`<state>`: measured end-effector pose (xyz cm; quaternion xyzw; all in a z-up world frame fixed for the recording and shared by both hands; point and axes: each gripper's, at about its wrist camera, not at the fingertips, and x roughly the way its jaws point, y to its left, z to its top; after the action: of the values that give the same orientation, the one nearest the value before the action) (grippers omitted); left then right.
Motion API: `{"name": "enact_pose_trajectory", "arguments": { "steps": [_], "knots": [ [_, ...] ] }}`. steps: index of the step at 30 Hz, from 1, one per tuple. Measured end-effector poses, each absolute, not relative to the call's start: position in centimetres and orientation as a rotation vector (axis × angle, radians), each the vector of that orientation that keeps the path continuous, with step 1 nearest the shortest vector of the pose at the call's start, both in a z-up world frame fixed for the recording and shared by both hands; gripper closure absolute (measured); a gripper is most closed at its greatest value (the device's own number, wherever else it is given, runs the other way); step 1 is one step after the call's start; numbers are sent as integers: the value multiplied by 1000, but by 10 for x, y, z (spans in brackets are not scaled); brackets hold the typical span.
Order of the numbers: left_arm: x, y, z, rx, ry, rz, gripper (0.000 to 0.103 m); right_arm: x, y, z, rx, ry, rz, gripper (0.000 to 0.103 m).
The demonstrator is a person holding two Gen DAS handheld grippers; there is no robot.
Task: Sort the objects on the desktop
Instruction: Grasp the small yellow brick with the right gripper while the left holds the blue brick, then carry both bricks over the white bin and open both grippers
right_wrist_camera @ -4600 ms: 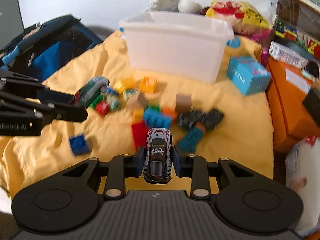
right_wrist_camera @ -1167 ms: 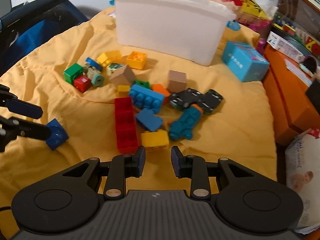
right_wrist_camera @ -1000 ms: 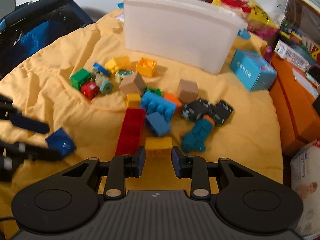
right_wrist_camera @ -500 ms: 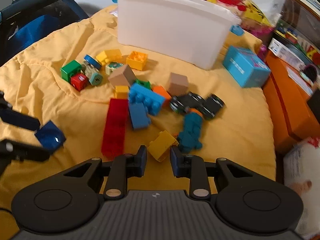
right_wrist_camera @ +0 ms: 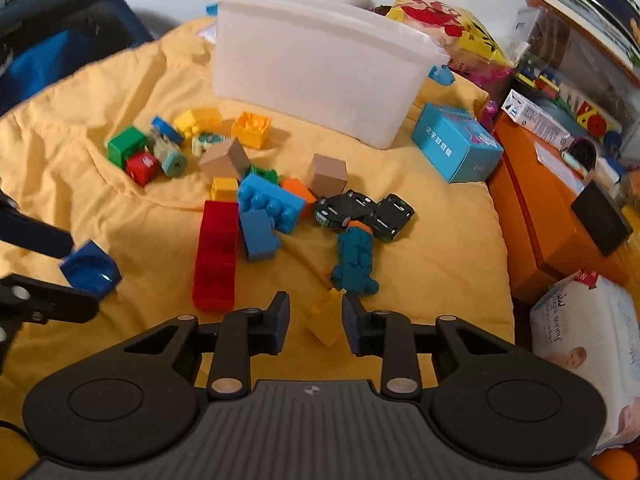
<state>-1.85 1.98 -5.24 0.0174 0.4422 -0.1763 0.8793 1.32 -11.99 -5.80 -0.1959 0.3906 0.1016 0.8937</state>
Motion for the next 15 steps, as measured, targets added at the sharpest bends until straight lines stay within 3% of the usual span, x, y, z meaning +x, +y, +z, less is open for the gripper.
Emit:
{"name": "enact_pose_trajectory", "arguments": {
  "steps": [5, 7, 15],
  "knots": [
    [-21, 20, -55, 35, 931, -370, 55, 22, -121, -71, -441, 854, 125, 73],
    [-21, 20, -55, 35, 930, -368, 55, 25, -126, -73, -439, 855, 127, 86],
    [-19, 21, -55, 34, 928, -349, 55, 10, -136, -51, -300, 899, 257, 86]
  ]
}}
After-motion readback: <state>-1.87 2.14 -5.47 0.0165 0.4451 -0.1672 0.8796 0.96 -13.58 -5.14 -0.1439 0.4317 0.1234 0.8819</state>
